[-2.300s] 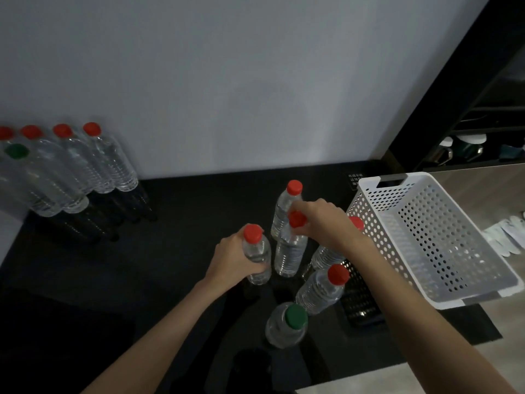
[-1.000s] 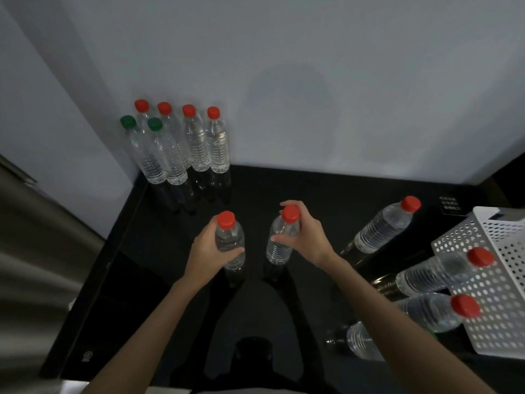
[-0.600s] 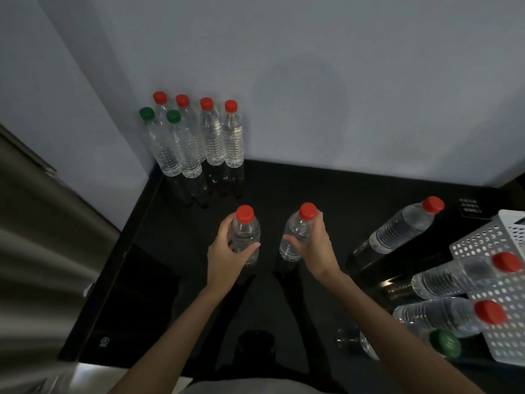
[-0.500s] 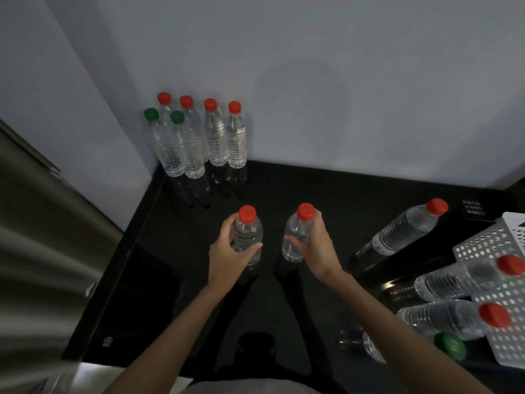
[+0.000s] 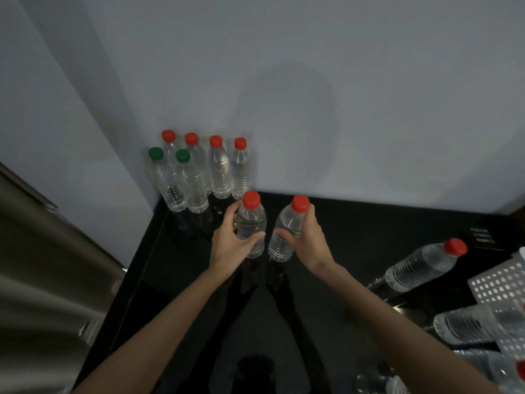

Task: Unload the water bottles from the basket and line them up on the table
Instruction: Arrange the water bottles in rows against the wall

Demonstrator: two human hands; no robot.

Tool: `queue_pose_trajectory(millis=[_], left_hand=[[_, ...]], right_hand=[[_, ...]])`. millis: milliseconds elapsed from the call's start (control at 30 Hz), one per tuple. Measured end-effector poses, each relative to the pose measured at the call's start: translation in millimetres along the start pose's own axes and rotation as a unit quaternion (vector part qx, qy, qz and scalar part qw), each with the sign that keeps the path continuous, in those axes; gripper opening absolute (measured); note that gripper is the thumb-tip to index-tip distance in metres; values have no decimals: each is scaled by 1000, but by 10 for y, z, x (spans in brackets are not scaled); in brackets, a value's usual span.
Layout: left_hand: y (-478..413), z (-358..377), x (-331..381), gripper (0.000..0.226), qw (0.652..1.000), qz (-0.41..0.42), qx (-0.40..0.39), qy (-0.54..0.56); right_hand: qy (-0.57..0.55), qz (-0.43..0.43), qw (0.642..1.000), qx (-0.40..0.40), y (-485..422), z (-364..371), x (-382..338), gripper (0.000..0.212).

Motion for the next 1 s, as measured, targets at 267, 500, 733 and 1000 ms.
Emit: queue_pose_trajectory(millis=[267, 500, 733, 1000], left_hand=[[-843, -90, 127, 78, 999, 29, -33, -16], [-1416, -76, -55, 77, 1000, 13, -23, -13], [-1687, -36, -237, 72, 998, 56, -16, -26], [-1810, 93, -379, 82, 995, 55, -78, -18]], right_hand=[[-20, 9, 1000, 17, -735, -229, 33, 57], [-17, 3, 1000, 10, -1298, -305, 220, 54], [-4, -25, 1000, -9, -1692, -263, 347, 55], [-58, -35, 998, 1, -1833, -287, 470, 59]])
Point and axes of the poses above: each hand's wrist, its own y-axis away from the middle knuckle, its own z-axis out of the palm, x = y × z, the point moved 9 cm from there along -y, towards the middle knuckle, and after that the axes turned 15 degrees about -x, right-handed, at the moved point
